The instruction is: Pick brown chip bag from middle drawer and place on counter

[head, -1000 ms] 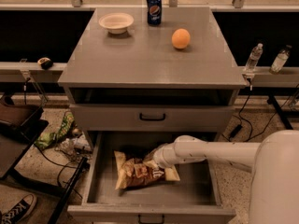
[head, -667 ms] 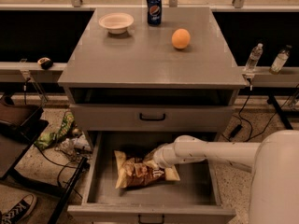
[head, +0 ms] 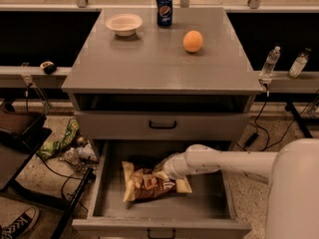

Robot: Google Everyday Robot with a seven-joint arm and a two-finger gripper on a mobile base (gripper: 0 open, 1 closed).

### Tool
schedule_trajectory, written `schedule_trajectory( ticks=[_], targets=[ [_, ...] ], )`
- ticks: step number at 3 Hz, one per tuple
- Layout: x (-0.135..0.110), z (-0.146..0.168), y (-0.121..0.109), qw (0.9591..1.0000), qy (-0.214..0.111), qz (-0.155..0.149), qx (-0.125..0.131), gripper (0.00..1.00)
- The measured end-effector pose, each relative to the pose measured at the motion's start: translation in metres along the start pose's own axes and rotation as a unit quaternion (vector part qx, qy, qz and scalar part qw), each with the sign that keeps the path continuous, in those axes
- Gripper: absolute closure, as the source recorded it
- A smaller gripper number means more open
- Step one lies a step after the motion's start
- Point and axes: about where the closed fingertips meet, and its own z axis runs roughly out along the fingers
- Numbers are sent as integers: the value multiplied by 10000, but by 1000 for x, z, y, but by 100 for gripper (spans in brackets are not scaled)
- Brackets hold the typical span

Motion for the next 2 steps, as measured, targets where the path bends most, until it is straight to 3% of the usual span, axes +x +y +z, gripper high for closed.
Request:
schedule_trajectory(
  ticks=[1,2],
  targets=[
    [0,0,0,10000,0,0,0,13],
    [-1,-1,-1,9999,84,-57,14,0]
  ],
)
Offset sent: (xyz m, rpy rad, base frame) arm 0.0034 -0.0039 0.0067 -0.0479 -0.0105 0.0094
